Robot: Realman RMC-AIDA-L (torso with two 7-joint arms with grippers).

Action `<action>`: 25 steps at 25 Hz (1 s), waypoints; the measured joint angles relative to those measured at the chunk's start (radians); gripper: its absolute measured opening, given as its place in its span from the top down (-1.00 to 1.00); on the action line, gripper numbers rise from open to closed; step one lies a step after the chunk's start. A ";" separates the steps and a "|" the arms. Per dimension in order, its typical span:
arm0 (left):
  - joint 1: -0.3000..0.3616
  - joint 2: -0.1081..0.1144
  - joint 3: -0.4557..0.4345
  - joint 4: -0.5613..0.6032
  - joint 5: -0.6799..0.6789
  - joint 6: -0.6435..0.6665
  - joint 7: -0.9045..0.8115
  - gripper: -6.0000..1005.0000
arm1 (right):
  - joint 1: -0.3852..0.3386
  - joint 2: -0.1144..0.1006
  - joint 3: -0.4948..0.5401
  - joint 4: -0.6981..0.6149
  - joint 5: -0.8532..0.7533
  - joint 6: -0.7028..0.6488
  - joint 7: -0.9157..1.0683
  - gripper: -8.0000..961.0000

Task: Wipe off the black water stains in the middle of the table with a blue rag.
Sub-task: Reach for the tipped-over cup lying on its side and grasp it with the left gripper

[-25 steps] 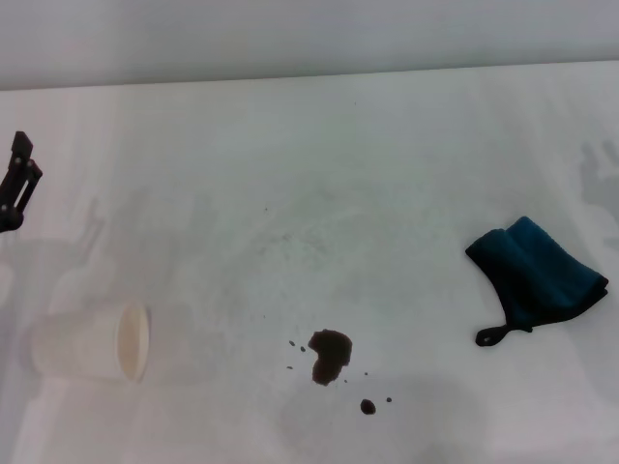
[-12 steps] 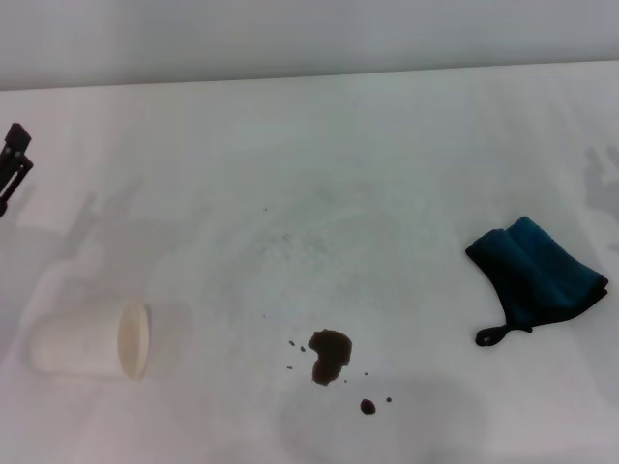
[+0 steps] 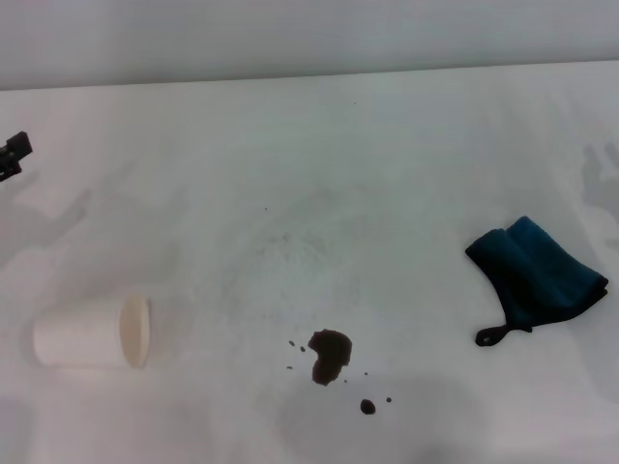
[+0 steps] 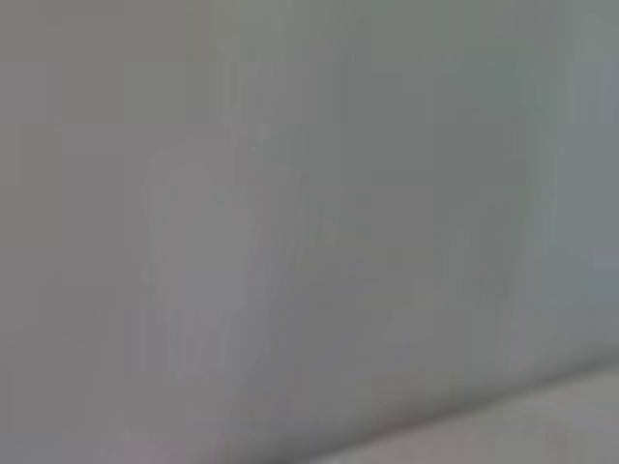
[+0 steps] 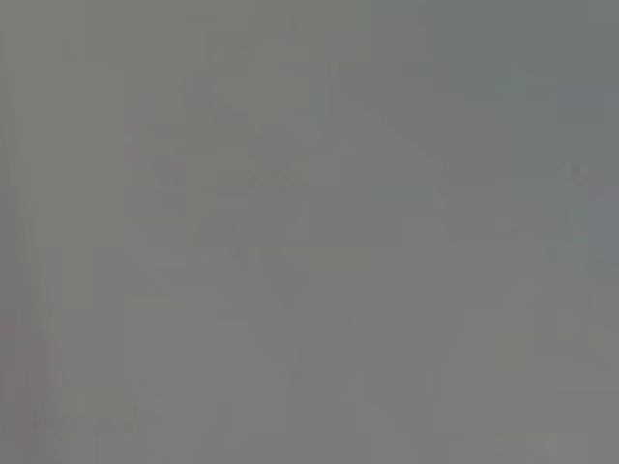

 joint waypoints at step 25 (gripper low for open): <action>-0.572 -0.023 0.005 -0.503 1.036 0.357 -0.116 -0.72 | 0.060 -0.001 0.105 -0.021 0.008 -0.054 -0.002 0.40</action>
